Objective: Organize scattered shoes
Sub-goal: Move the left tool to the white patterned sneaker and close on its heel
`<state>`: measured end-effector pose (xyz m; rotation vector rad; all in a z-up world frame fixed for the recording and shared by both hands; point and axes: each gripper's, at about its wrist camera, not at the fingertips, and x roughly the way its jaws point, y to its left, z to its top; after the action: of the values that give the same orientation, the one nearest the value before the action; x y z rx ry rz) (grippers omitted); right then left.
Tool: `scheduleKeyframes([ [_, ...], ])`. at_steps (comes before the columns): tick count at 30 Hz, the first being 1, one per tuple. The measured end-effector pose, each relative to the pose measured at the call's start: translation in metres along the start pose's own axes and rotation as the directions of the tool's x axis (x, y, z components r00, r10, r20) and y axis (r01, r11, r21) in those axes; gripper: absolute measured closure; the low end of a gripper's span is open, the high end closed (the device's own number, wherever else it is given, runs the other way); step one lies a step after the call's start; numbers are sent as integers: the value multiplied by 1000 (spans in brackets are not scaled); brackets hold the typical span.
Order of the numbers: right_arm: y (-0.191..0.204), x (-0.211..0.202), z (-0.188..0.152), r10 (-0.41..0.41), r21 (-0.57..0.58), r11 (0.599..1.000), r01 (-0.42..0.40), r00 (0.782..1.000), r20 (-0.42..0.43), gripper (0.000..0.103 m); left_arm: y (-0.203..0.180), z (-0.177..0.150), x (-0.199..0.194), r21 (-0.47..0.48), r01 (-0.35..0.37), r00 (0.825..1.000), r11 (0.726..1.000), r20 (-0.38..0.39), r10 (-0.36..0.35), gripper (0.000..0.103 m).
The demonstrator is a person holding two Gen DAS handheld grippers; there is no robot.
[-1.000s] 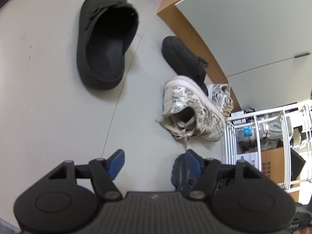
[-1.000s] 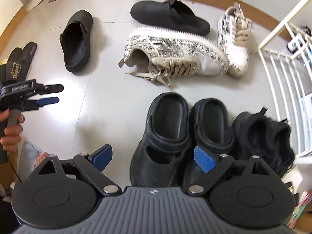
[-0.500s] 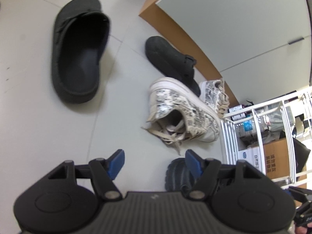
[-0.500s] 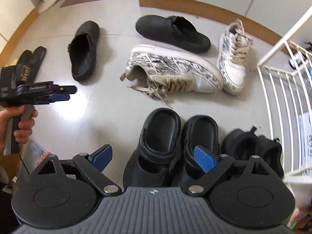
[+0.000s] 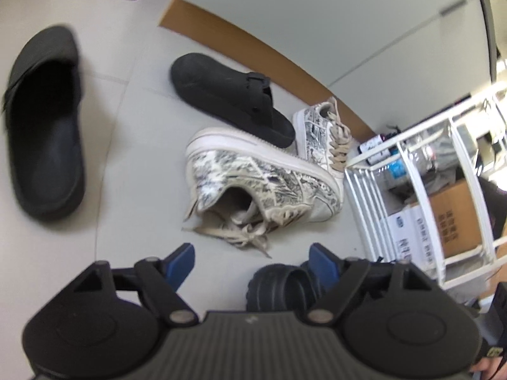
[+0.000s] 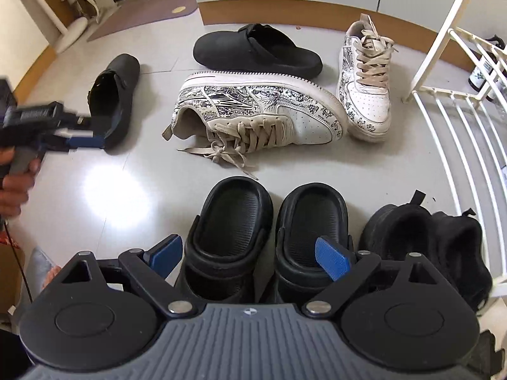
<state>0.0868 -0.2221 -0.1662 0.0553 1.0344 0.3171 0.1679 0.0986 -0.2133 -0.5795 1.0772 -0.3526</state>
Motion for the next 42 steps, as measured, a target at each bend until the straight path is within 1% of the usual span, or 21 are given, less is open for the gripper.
scheduleKeyframes([
  [3, -8, 8, -11, 29, 15, 999, -30, 999, 38, 9, -18, 15, 17, 47, -4, 1000, 999, -21, 5, 17],
  [5, -14, 14, -18, 48, 24, 998, -50, 997, 64, 9, -33, 22, 32, 99, -21, 999, 995, -29, 24, 17],
  [7, -18, 16, -23, 74, 41, 996, -78, 993, 90, 9, -42, 26, 45, 128, -21, 999, 991, -45, 27, 17],
  [8, -19, 17, -25, 83, 44, 995, -87, 992, 90, 9, -46, 28, 53, 139, -19, 998, 990, -54, 26, 17],
  [12, -25, 21, -33, 109, 51, 992, -114, 990, 86, 9, -57, 27, 78, 173, -13, 998, 985, -63, 24, 24],
  [15, -32, 18, -36, 108, 62, 992, -114, 990, 91, 9, -54, 26, 86, 160, -27, 999, 987, -39, 34, 25],
  [17, -40, 17, -39, 100, 86, 990, -107, 991, 88, 9, -47, 23, 94, 122, -22, 998, 992, -59, 29, 28],
  [20, -46, 18, -41, 96, 107, 989, -105, 992, 82, 9, -41, 18, 101, 97, -31, 996, 995, -77, 39, 29],
  [23, -48, 18, -43, 95, 112, 988, -104, 992, 84, 9, -43, 10, 109, 155, -51, 994, 987, -93, 65, 29],
  [25, -48, 18, -43, 95, 110, 988, -104, 992, 85, 9, -45, 4, 117, 190, -65, 991, 980, -104, 86, 34],
  [27, -47, 18, -43, 94, 108, 989, -103, 992, 86, 9, -45, 1, 123, 198, -64, 990, 978, -113, 88, 37],
  [28, -47, 18, -43, 93, 109, 989, -102, 992, 86, 9, -45, 2, 124, 197, -64, 991, 978, -106, 86, 40],
  [30, -48, 19, -43, 92, 112, 989, -101, 992, 83, 9, -45, 4, 125, 196, -71, 993, 978, -80, 88, 40],
  [32, -48, 21, -44, 90, 113, 989, -98, 993, 77, 9, -43, 8, 125, 192, -83, 993, 978, -62, 96, 43],
  [33, -48, 22, -44, 89, 113, 989, -97, 993, 74, 9, -44, 8, 126, 194, -81, 994, 978, -62, 95, 48],
  [34, -48, 23, -44, 88, 113, 989, -96, 994, 71, 9, -44, 8, 127, 202, -79, 994, 976, -63, 93, 56],
  [35, -48, 23, -44, 89, 113, 989, -96, 994, 69, 9, -45, 8, 128, 213, -78, 994, 974, -63, 93, 61],
  [36, -49, 24, -44, 91, 117, 988, -98, 994, 64, 9, -46, 7, 130, 216, -76, 994, 973, -66, 92, 68],
  [37, -50, 25, -43, 101, 130, 986, -107, 993, 58, 9, -45, 7, 132, 216, -70, 993, 974, -73, 88, 71],
  [39, -52, 25, -42, 123, 158, 979, -130, 991, 51, 9, -45, 6, 134, 217, -63, 994, 974, -78, 82, 72],
  [42, -51, 26, -42, 115, 150, 981, -121, 992, 47, 9, -47, 2, 143, 265, -73, 991, 962, -91, 101, 72],
])
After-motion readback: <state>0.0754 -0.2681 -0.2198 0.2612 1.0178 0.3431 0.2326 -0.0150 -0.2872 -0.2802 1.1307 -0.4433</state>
